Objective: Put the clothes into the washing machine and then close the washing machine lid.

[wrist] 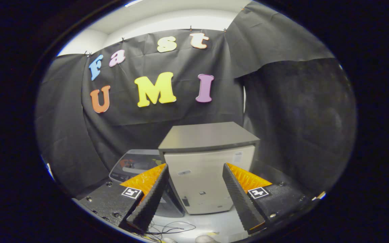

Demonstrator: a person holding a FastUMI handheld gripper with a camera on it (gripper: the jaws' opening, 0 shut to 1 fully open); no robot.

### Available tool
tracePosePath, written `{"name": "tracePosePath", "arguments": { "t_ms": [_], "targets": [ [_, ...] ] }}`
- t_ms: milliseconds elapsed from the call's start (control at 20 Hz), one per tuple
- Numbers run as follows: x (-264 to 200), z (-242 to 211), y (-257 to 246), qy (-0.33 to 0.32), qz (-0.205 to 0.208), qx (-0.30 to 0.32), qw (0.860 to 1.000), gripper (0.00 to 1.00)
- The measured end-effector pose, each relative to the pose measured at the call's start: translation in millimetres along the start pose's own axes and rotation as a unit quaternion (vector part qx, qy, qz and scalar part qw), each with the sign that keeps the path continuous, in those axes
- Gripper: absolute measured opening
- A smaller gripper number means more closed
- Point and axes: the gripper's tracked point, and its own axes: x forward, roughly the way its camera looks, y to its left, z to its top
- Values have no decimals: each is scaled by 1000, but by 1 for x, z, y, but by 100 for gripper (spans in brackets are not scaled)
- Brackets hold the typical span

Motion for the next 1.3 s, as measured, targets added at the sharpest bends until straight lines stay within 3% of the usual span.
{"name": "tracePosePath", "arguments": {
  "t_ms": [400,850,1300],
  "targets": [
    [-57,-12,-48,-17,-1,2,1000,99],
    [-56,-17,-69,-25,-22,36,999,99],
    [-55,-17,-66,-29,-18,20,999,99]
  ]
}}
